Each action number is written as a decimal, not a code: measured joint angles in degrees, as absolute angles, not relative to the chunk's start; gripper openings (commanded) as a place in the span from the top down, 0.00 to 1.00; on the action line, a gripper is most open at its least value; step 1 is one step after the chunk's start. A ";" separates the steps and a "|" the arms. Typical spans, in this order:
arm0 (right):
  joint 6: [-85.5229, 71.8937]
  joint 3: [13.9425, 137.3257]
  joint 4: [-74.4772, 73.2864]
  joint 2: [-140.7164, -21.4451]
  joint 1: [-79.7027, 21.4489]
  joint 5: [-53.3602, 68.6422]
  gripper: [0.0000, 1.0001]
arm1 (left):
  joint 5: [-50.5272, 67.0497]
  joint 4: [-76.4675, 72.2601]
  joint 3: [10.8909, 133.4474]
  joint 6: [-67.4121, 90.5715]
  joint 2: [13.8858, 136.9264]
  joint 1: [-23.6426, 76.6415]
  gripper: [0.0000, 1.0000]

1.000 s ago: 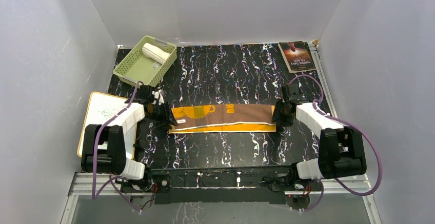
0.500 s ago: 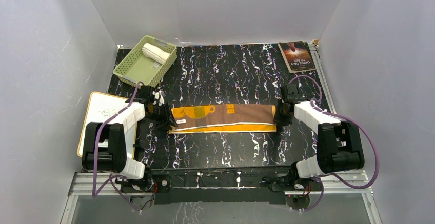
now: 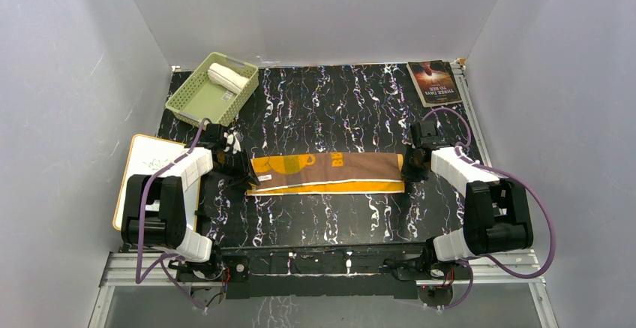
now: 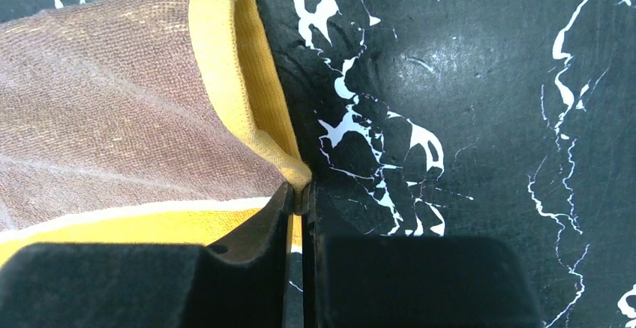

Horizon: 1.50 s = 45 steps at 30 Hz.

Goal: Roll the towels
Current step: Fold the towel at the center of the board.

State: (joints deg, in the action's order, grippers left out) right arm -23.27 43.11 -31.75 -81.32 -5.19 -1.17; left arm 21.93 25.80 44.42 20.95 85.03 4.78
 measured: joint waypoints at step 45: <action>-22.46 43.79 -32.95 -80.93 -5.19 -0.05 1.00 | 20.45 29.67 48.84 18.94 90.67 8.03 1.00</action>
